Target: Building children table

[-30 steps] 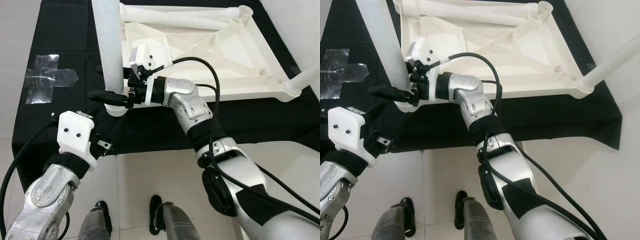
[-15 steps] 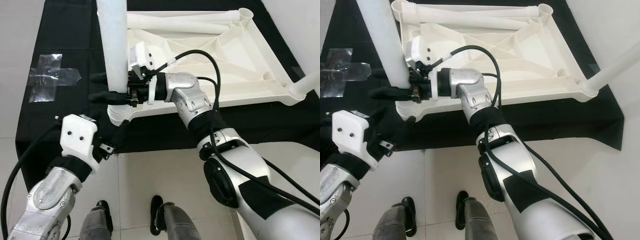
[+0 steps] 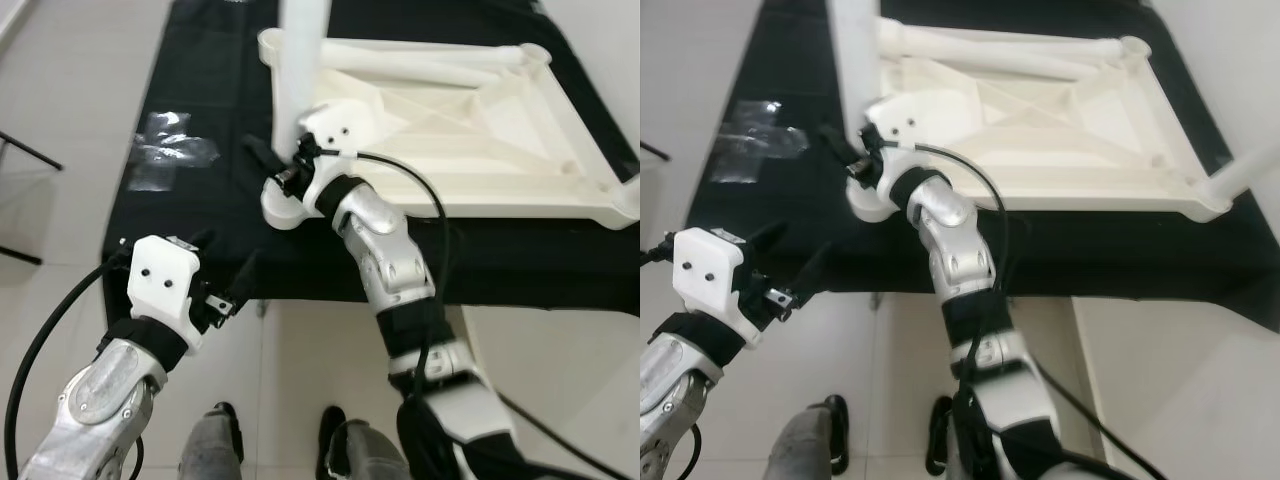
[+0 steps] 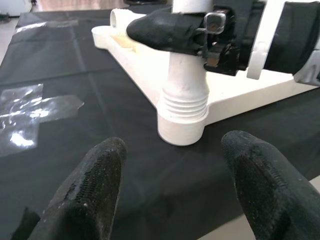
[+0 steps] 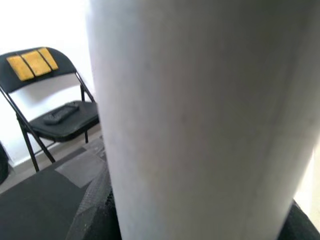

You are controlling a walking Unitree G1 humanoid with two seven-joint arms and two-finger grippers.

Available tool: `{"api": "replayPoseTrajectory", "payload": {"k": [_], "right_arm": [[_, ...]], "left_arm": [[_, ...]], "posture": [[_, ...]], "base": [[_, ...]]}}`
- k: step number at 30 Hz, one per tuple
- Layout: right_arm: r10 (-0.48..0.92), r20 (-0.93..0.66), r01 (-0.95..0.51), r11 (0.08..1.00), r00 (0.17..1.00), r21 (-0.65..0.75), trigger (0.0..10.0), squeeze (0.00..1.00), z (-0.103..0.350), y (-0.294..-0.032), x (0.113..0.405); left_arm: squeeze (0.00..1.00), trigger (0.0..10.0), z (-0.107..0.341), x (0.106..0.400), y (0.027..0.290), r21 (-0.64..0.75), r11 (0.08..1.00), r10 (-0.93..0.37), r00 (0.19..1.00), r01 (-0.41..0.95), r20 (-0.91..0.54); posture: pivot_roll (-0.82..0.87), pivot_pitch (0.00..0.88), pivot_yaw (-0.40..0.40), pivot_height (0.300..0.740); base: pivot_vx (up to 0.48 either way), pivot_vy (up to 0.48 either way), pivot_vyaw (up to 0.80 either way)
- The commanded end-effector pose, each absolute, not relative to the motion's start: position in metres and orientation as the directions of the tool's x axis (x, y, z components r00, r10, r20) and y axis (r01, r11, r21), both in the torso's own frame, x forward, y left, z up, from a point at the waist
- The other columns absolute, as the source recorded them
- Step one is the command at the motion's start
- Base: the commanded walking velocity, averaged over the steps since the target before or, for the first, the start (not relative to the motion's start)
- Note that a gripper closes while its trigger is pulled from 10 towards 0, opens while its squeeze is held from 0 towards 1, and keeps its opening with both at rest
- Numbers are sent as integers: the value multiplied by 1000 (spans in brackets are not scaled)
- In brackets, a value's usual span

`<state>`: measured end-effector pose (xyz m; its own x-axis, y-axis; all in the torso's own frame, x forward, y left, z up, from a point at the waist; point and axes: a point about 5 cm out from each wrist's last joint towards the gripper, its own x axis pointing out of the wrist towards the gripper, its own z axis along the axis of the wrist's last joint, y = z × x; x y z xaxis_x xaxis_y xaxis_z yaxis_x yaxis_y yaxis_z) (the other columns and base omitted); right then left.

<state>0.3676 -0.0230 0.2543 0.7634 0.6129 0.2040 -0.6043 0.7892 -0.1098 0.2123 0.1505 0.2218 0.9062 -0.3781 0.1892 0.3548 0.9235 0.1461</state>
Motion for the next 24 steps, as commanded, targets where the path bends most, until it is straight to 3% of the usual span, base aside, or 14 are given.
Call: {"api": "replayPoseTrajectory", "payload": {"k": [1,2,3,10,11,12,14,15,16,17,18,21,24], "right_arm": [[614,14,-612,788,789,-62,0,0,215,-21,374],[620,16,-618,783,784,-77,0,0,218,-20,377],[638,23,-632,767,770,-108,10000,0,227,-17,381],[684,45,-674,726,728,-138,10000,0,245,-14,387],[784,136,-773,620,606,-134,10000,1000,264,-9,387],[784,136,-773,620,606,-134,10000,1000,264,-9,387],[863,216,-849,495,456,-187,10000,1000,280,-2,378],[890,217,-869,444,400,-219,10000,0,285,1,371],[905,213,-879,414,368,-238,10000,0,287,2,367],[941,185,-904,326,283,-276,10000,0,289,4,361],[941,185,-904,326,283,-276,10000,0,289,4,361],[990,99,-929,128,99,-348,10000,0,291,9,356],[992,91,-928,111,84,-355,10000,0,291,10,356]], "left_arm": [[0,10000,221,213,149,152,915,-397,899,373,186],[0,10000,222,213,148,152,916,-397,898,373,190],[0,10000,222,213,150,155,918,-391,900,365,191],[0,10000,222,213,153,166,921,-380,905,352,190],[0,10000,224,214,153,169,923,-375,906,345,198],[0,10000,224,214,153,169,923,-375,906,345,198],[0,10000,225,214,152,168,925,-371,906,341,203],[0,10000,225,215,152,168,925,-372,906,342,204],[0,10000,225,215,152,168,924,-372,905,342,204],[0,10000,225,215,151,168,924,-374,904,344,206],[0,10000,225,215,151,168,924,-374,904,344,206],[0,10000,225,215,151,167,923,-377,903,347,206],[0,10000,225,215,151,168,923,-377,903,347,206]], "posture": [[174,303,-123,740],[174,303,-123,740],[180,301,-131,740],[183,301,-135,740],[180,300,-155,740],[180,300,-155,740],[173,300,-157,740],[173,300,-157,740],[173,300,-157,740],[170,299,-163,740],[170,299,-163,740],[177,304,-170,740],[177,304,-170,740]], "base": [[0,0,0],[0,0,0],[0,0,0],[0,0,0],[0,0,0],[0,0,0],[0,0,0],[0,0,0],[0,0,0],[0,0,0],[0,0,0],[0,0,0],[0,0,0]]}}
